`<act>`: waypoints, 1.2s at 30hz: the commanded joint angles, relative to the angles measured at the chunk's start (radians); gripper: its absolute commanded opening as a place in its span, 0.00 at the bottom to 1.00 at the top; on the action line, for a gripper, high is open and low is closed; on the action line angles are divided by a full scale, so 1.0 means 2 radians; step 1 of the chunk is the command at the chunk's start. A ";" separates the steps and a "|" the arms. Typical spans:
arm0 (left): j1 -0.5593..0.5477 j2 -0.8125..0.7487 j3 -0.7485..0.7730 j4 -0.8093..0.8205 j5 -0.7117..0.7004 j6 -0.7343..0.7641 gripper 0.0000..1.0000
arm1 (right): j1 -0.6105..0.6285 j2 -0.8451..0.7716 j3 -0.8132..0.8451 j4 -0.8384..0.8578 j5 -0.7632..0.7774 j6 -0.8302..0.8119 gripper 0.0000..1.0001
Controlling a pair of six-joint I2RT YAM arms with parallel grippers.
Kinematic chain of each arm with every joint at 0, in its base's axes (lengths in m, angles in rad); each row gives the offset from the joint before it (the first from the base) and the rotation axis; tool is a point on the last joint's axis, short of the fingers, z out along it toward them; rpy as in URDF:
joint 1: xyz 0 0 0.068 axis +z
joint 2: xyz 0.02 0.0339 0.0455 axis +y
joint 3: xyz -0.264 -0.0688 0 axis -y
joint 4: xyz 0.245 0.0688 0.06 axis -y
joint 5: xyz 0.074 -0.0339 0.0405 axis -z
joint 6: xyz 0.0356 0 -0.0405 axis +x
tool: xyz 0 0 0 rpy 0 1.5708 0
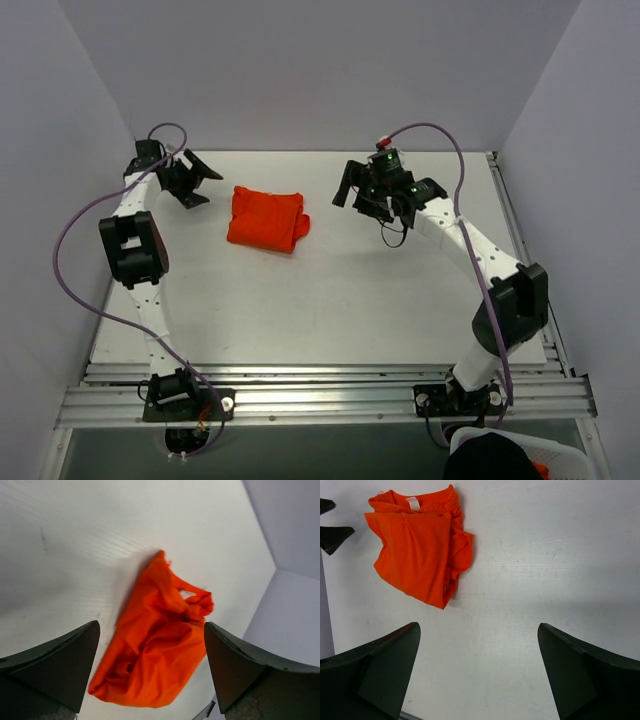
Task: Fold and stack the t-shirts
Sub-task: Fold the tshirt, then neatly place the folded tshirt to the corner
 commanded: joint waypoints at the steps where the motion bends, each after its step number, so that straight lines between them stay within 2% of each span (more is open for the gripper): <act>1: -0.011 0.051 0.034 -0.074 -0.037 0.059 0.94 | -0.003 -0.082 -0.023 -0.032 0.031 0.007 1.00; 9: -0.026 0.117 0.065 -0.035 0.020 0.046 0.94 | -0.005 -0.166 -0.086 -0.073 0.068 0.030 1.00; 13: -0.029 0.108 0.015 0.024 0.064 0.031 0.94 | -0.005 -0.195 -0.096 -0.101 0.087 0.036 1.00; 19: -0.041 0.101 -0.019 0.023 0.077 0.063 0.94 | -0.005 -0.231 -0.121 -0.124 0.107 0.054 1.00; 23: -0.043 0.070 -0.100 0.101 0.091 0.034 0.94 | -0.005 -0.243 -0.133 -0.131 0.110 0.065 1.00; 28: -0.043 0.039 -0.152 0.160 0.105 0.006 0.94 | -0.005 -0.252 -0.144 -0.131 0.113 0.075 1.00; 31: -0.036 0.041 -0.186 0.244 0.141 -0.058 0.94 | -0.005 -0.255 -0.150 -0.131 0.109 0.080 1.00; 32: -0.034 0.042 -0.194 0.316 0.151 -0.078 0.94 | -0.004 -0.256 -0.152 -0.130 0.108 0.081 1.00; 34: -0.025 0.048 -0.222 0.388 0.167 -0.151 0.94 | -0.004 -0.258 -0.152 -0.131 0.108 0.083 1.00; 35: -0.021 0.048 -0.231 0.462 0.177 -0.176 0.94 | -0.004 -0.258 -0.152 -0.133 0.106 0.082 1.00; 36: -0.016 0.050 -0.241 0.497 0.179 -0.222 0.94 | -0.004 -0.258 -0.152 -0.135 0.108 0.083 1.00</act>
